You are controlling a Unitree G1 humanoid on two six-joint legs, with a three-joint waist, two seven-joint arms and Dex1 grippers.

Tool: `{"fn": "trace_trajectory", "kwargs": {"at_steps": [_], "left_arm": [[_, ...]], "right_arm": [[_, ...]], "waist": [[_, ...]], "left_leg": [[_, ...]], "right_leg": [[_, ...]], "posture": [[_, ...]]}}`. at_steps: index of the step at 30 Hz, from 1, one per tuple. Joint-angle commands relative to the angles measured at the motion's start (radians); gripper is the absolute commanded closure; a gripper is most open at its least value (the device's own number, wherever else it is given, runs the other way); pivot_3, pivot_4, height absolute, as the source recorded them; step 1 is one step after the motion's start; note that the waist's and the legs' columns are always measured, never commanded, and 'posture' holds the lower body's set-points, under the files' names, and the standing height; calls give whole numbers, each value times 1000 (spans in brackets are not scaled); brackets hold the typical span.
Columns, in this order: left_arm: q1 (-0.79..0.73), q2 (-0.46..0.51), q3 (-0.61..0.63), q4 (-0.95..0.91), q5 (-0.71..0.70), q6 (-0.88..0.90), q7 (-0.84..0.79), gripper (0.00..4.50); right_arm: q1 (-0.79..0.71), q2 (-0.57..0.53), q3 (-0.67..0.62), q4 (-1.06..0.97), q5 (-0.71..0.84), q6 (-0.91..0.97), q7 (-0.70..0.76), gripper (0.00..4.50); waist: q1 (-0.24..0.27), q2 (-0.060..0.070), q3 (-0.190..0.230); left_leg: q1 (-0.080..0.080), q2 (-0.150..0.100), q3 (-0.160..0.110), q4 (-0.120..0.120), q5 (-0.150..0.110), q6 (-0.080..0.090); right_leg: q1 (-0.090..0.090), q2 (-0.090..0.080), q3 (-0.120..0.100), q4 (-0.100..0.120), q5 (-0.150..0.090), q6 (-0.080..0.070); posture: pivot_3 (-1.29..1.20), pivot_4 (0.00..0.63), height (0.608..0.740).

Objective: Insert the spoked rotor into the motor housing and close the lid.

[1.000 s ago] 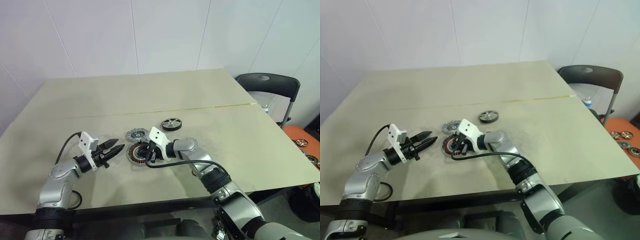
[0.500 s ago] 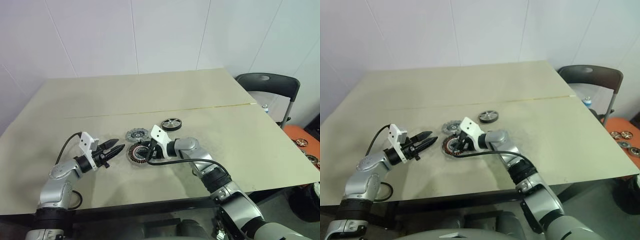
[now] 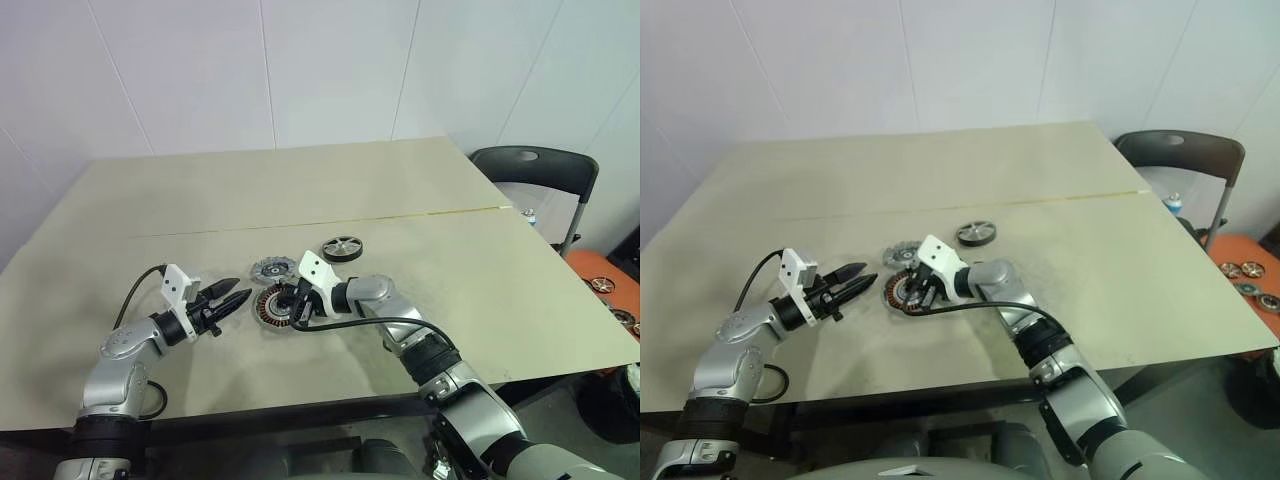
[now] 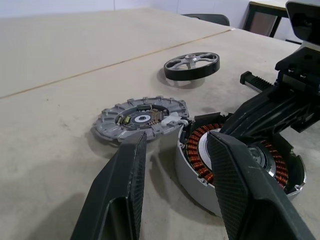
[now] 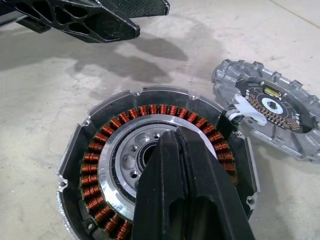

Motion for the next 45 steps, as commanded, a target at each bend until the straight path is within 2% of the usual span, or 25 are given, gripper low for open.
{"fn": "trace_trajectory", "kwargs": {"at_steps": [1, 11, 16, 22, 29, 41, 45], "left_arm": [[-16, 10, 14, -6, 2, -18, 0, 2446], [-18, 7, 10, -1, 6, -20, 4, 2446], [-16, 7, 8, -4, 6, -19, 4, 2446], [-17, 7, 5, -3, 7, -18, 3, 2446], [-19, 7, -1, -1, 11, -17, 2, 2446], [6, 6, -1, -28, 10, -7, 5, 2446], [23, 9, 2, -46, 8, 0, 12, 2446]], "right_arm": [[18, -8, 18, -26, 20, 35, 53, 4475], [18, -35, 53, -65, -12, 33, 70, 4475], [4, -28, 51, -40, -48, -6, 0, 4475], [-3, -36, 76, -16, -75, 8, -6, 4475], [20, -36, 45, -80, 9, 37, 77, 4475], [27, -27, 66, -68, -28, 20, 27, 4475], [15, 35, -45, -84, 82, 14, 9, 4475]], "waist": [[0, 0, 0], [0, 0, 0], [0, 0, 0], [1, 0, 0], [0, 0, 0], [-1, 0, 0], [0, 0, 0]], "left_leg": [[0, 0, 0, 0, 0, 0], [0, 0, 0, 0, 0, 0], [0, 0, 0, 0, 0, 0], [0, 0, 0, 0, 0, 0], [0, 0, 0, 0, 0, 0], [0, 0, 0, 0, 0, 0], [0, 0, 0, 0, 0, 0]], "right_leg": [[0, 0, 0, 0, 0, 0], [0, 0, 0, 0, 0, 0], [0, 0, 0, 0, 0, 0], [0, 0, 0, 0, 0, 0], [0, 0, 0, 0, 0, 0], [0, 0, 0, 0, 0, 0], [0, 0, 0, 0, 0, 0]], "posture": [[0, 0, 740], [0, 0, 740], [0, 0, 740], [0, 0, 740], [0, 0, 740], [0, 0, 740], [0, 0, 740]]}}
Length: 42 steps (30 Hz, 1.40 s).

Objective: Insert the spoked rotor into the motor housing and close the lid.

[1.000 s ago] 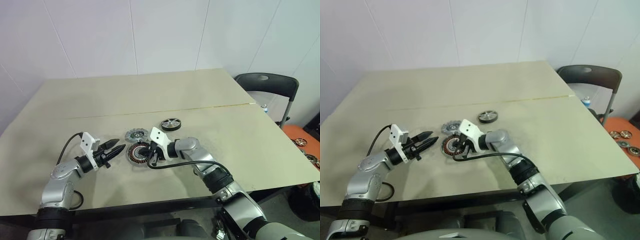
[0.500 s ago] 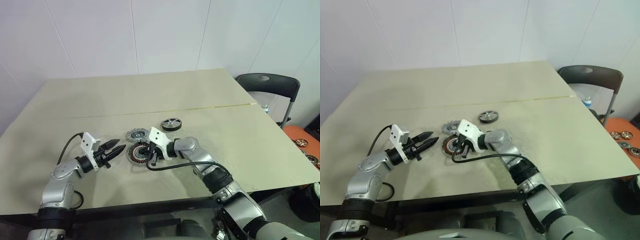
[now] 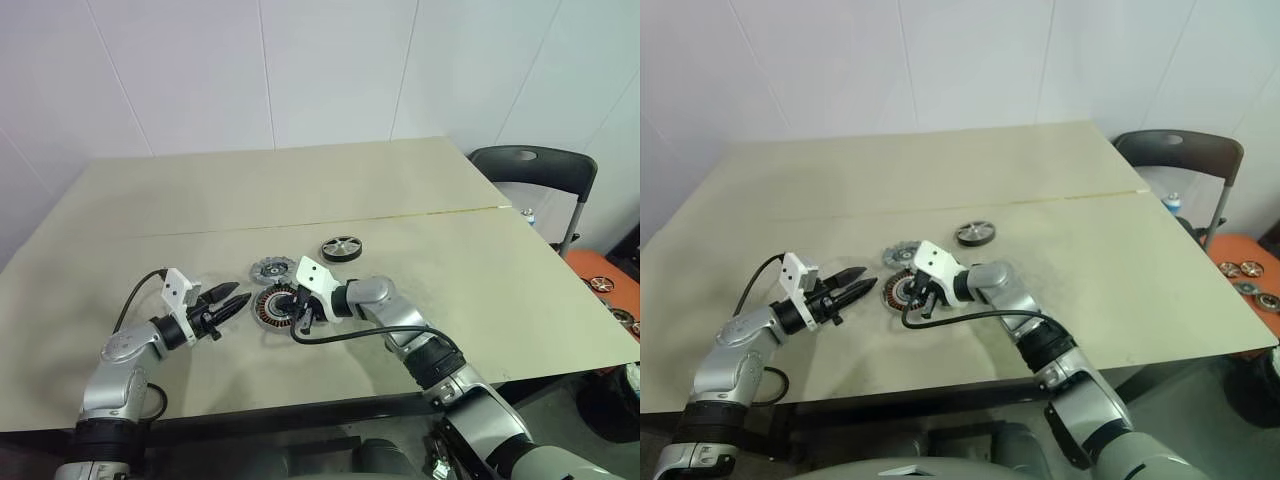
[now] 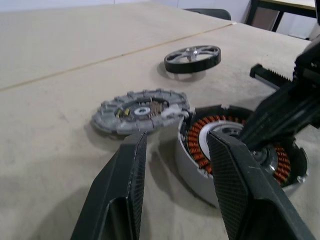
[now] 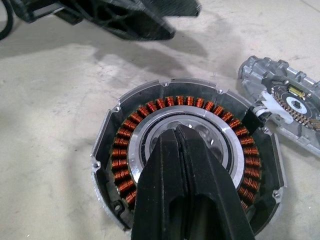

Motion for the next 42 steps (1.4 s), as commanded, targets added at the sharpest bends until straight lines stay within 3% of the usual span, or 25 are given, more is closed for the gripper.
{"fn": "trace_trajectory", "kwargs": {"at_steps": [1, 7, 10, 13, 16, 20, 27, 41, 42], "left_arm": [[2, 9, 7, -48, -2, 0, 8, 2446], [14, 6, 10, -64, -10, 4, 12, 2446], [29, 11, 16, -96, -27, 13, 9, 2446], [38, 13, 19, -108, -30, 17, 8, 2446], [42, 7, 13, -100, -25, 11, 5, 2446], [21, -5, -7, -95, -21, 13, -2, 2446], [-18, -17, -32, -75, -14, 13, -12, 2446], [-30, -16, -33, -56, -2, -2, -7, 2446], [-27, -14, -30, -58, -2, -4, -5, 2446]], "right_arm": [[-8, 47, -92, -36, 112, 9, 15, 4475], [-32, 21, -241, -88, 272, 74, 58, 4475], [-42, -81, -403, -44, 366, 245, 6, 4475], [-14, -170, -484, -15, 408, 377, -35, 3876], [29, -249, -584, -7, 457, 529, -87, 2888], [27, -243, -693, 42, 500, 666, -204, 1580], [-1, -104, -821, 42, 564, 717, -407, 1580], [-187, 141, -841, 297, 555, 368, -552, 1580], [-196, 146, -838, 311, 554, 343, -548, 1957]], "waist": [[0, 0, 0], [3, 1, 1], [8, 1, 1], [13, 2, 1], [16, 2, 1], [6, 3, 2], [0, 3, 2], [-1, 4, 2], [1, 4, 2]], "left_leg": [[0, 0, 0, 0, 0, 0], [-1, 0, 0, 0, 0, 0], [-1, -1, 0, 0, 0, 0], [-1, -1, -1, 0, 0, 1], [-1, 0, -1, -5, 0, 1], [-2, 1, 1, -13, 0, 0], [-1, 1, 1, -12, 0, 0], [-1, 1, 1, -13, 1, -1], [-1, 0, 1, -13, 1, -1]], "right_leg": [[0, 0, 0, 0, 0, 0], [0, -1, 0, -1, 0, 0], [0, -1, 0, -1, 0, 0], [0, -2, 0, -3, 0, -1], [0, -1, 0, -6, -1, -2], [-3, -1, 2, -9, 0, -1], [-2, -1, 2, -10, 0, -1], [-3, 0, 2, -8, 0, -1], [-3, -1, 2, -8, 0, -1]], "posture": [[0, 0, 740], [0, 0, 740], [0, 0, 740], [0, 0, 740], [0, 0, 740], [0, 0, 740], [0, 0, 740], [0, 0, 740], [0, 0, 740]]}}
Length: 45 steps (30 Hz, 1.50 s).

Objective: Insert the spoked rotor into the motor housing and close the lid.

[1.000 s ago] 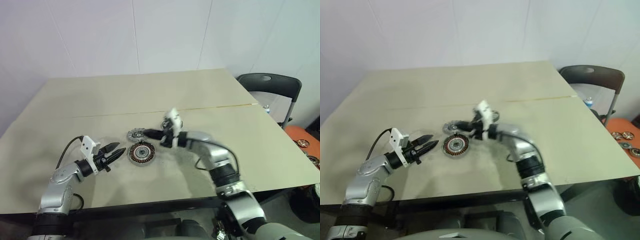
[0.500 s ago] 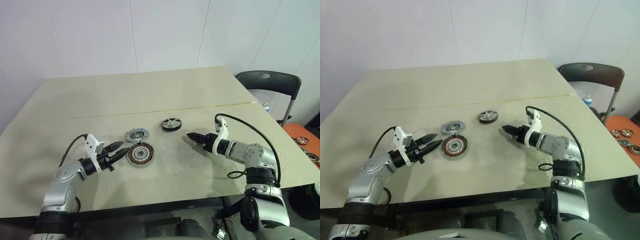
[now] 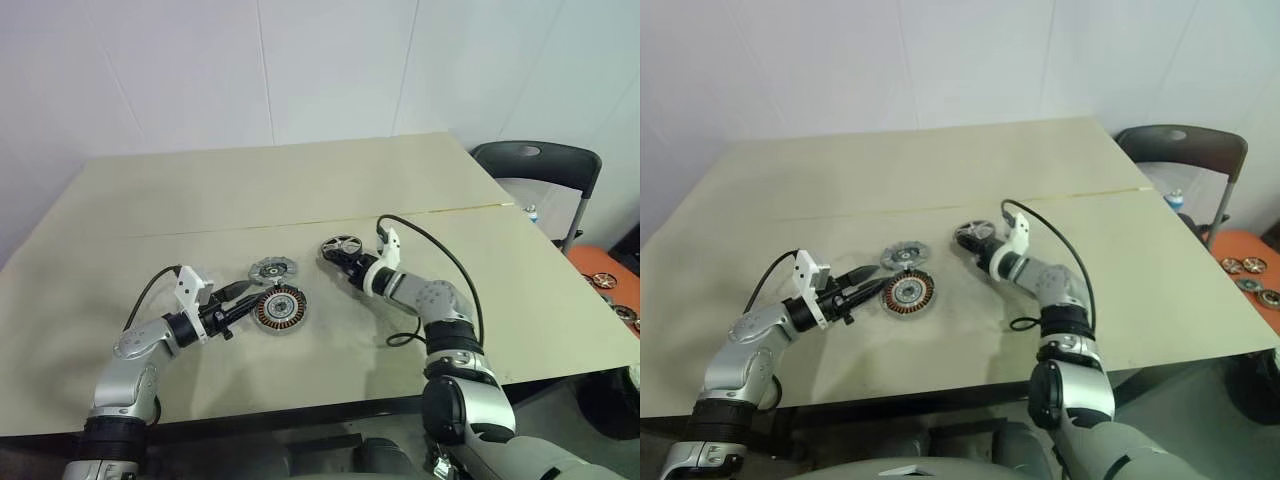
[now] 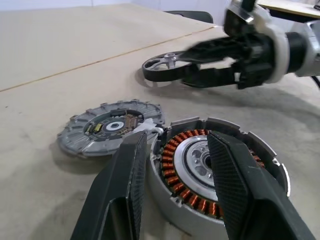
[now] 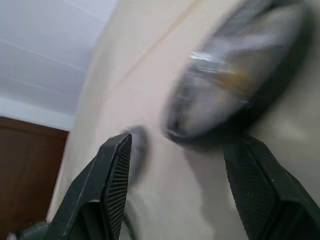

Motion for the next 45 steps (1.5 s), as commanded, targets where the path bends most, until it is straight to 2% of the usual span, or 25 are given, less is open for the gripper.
{"fn": "trace_trajectory", "kwargs": {"at_steps": [1, 7, 8, 12, 15, 21, 25, 29, 36, 41, 45], "left_arm": [[-9, 10, 13, -16, 6, -22, 3, 2446], [3, 10, 17, -21, 8, -27, 10, 2446], [3, 10, 17, -20, 9, -28, 11, 2446], [-2, 8, 14, -15, 12, -32, 12, 2446], [-7, 4, 7, -2, 18, -37, 11, 2446], [-1, 5, 10, -6, 16, -41, 6, 2446], [12, 35, 57, 15, 5, -51, 0, 2446], [19, 48, 68, 31, 9, -56, -6, 2446], [26, 31, 45, 14, 12, -44, -1, 2446], [55, 37, 55, -26, 2, -32, 5, 2446], [73, 39, 64, -40, 1, -27, 9, 2446]], "right_arm": [[-61, 9, -14, 30, 15, -105, -4, 2200], [-47, 6, 8, 33, 19, -141, 22, 4232], [-45, 6, 11, 30, 20, -141, 26, 4287], [-43, 13, 17, 14, 31, -142, 41, 4286], [-27, 25, 10, -53, 111, -67, 115, 4286], [84, 7, -35, -334, 466, 313, 255, 4286], [196, -55, -30, -465, 664, 573, 262, 4286], [278, -133, 132, -533, 638, 692, 306, 4286], [231, -170, 384, -491, 493, 589, 443, 4286], [205, -156, 474, -430, 393, 467, 511, 4286], [175, -135, 477, -347, 338, 372, 553, 4286]], "waist": [[2, 0, 0], [-4, 0, 0], [-4, 0, 0], [-5, 0, 0], [-4, 0, 0], [3, 0, 0], [4, 0, 0], [-3, 0, 0], [0, 0, 0], [2, -1, -1], [2, -1, -1]], "left_leg": [[0, 0, 0, 0, 0, 0], [0, -1, 0, -1, 0, 0], [0, 0, 0, -1, 0, 0], [0, 0, 0, 0, 0, 0], [0, 0, 0, 0, 0, 0], [-1, 0, 0, 0, 0, 0], [-1, 0, -1, 0, 0, 1], [0, 1, 0, 0, 0, 1], [1, 1, 0, 2, 0, 0], [0, 0, 0, 2, 0, 1], [0, 0, 0, 2, 0, 0]], "right_leg": [[0, 0, 0, 0, 0, 0], [0, 0, 0, -1, 0, 0], [0, 0, 0, 0, 0, 0], [0, 0, 0, 0, 0, 0], [0, 0, 0, 1, 0, 0], [-1, 0, 0, 0, 0, 0], [0, -1, 0, -1, 0, 0], [0, 0, 0, -1, 0, 0], [1, 1, 0, 2, 0, 0], [1, 0, 0, 1, 0, 0], [0, 0, 0, 1, 0, 0]], "posture": [[0, 0, 740], [0, 0, 740], [0, 0, 740], [0, 0, 740], [0, 0, 740], [0, 0, 740], [0, 0, 740], [0, 0, 740], [0, 0, 740], [0, 0, 740], [0, 0, 740]]}}
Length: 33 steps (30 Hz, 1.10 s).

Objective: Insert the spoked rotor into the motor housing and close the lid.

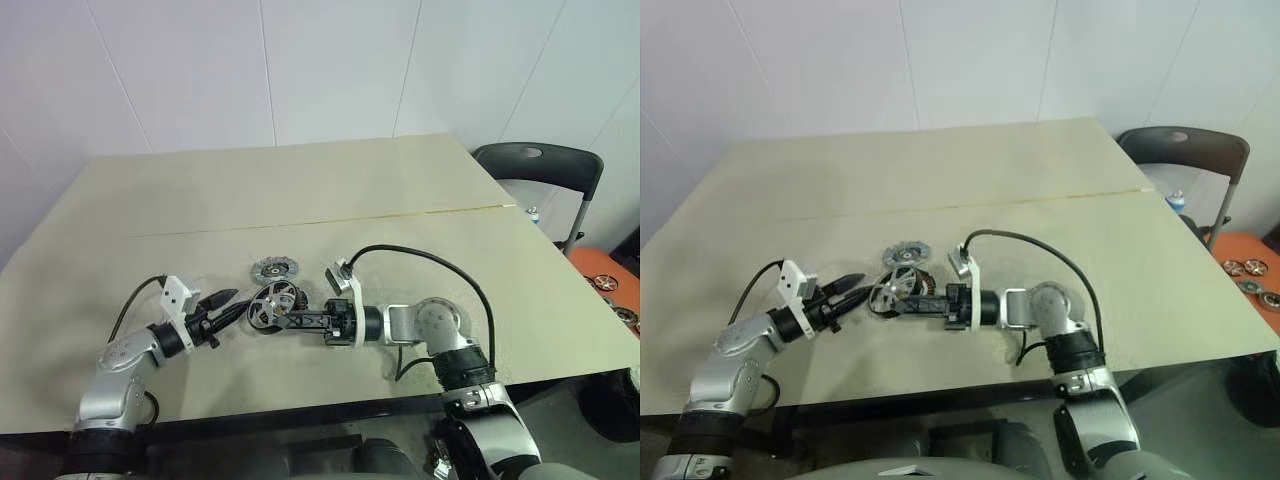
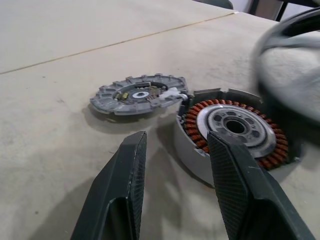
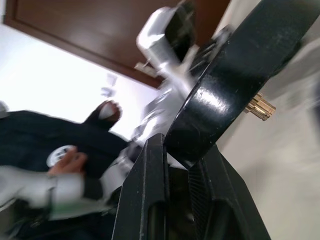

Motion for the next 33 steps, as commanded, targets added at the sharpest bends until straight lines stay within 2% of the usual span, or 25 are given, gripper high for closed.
{"fn": "trace_trajectory", "kwargs": {"at_steps": [1, 14, 25, 33], "left_arm": [[7, 12, 23, -47, -15, -1, 7, 2446], [20, 15, 22, -55, -9, -2, 19, 2446], [27, 80, 93, -17, -12, -17, 14, 2446], [28, 86, 99, -16, -8, -18, 13, 2446]], "right_arm": [[-56, 24, -8, 49, -31, -82, 55, 4286], [-91, 100, 0, 158, -125, -160, 108, 4286], [-102, 102, -22, 240, -179, -209, 137, 4286], [-107, 111, -31, 296, -202, -234, 153, 4286]], "waist": [[-1, 0, 0], [-2, 0, 0], [-4, 0, 0], [-4, 0, 0]], "left_leg": [[0, 0, 0, 0, 0, 0], [0, 0, 0, -1, 0, 0], [0, 0, 0, -1, 0, -1], [0, 0, 0, -1, 0, -1]], "right_leg": [[0, 0, 0, 0, 0, 0], [-1, 0, 0, 0, 0, 0], [-1, 0, 0, 1, 0, 0], [-1, 0, 0, 2, 0, 0]], "posture": [[0, 0, 740], [0, 0, 740], [0, 0, 740], [0, 0, 740]]}}
